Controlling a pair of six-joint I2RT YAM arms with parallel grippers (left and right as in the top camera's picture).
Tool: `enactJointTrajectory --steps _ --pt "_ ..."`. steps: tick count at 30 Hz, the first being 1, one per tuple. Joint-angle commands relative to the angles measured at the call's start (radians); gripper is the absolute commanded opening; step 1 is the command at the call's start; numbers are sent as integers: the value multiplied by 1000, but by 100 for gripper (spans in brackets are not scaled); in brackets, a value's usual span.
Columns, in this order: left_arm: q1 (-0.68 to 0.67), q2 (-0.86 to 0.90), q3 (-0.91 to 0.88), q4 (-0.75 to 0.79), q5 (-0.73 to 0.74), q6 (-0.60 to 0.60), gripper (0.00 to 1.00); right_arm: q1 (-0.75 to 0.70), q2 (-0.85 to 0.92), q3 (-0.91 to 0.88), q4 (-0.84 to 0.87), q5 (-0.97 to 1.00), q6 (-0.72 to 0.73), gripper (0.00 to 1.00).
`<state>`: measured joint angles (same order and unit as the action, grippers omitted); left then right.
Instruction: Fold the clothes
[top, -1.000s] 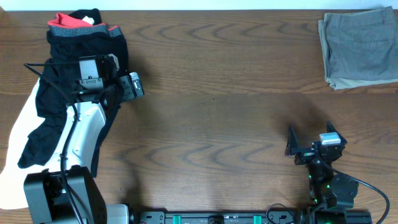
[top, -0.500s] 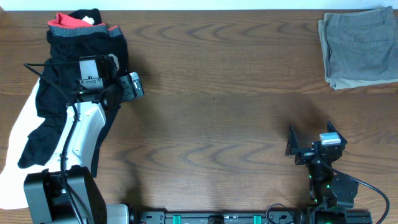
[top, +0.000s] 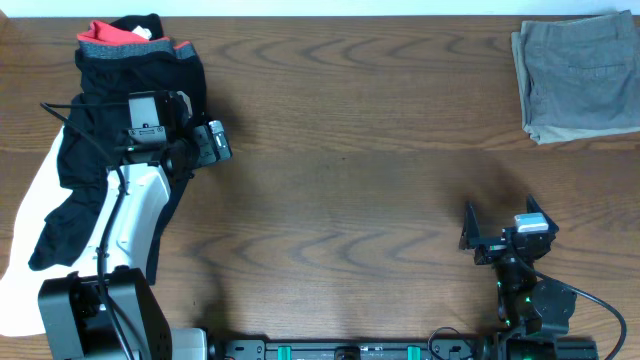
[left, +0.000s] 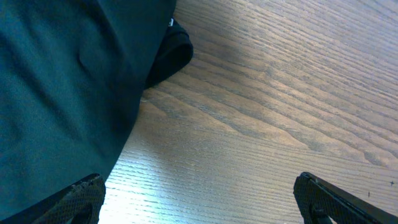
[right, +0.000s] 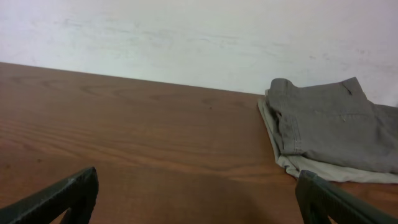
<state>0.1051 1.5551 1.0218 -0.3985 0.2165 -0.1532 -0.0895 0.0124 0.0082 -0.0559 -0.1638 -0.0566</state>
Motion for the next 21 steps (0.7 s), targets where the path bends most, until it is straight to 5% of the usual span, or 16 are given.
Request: enactJointTrajectory --steps 1,21 --pt "-13 -61 -15 18 -32 3 98 -10 -7 -3 -5 6 -12 99" --pt "-15 -723 -768 540 -113 2 98 -10 -7 -3 -5 6 -12 99"
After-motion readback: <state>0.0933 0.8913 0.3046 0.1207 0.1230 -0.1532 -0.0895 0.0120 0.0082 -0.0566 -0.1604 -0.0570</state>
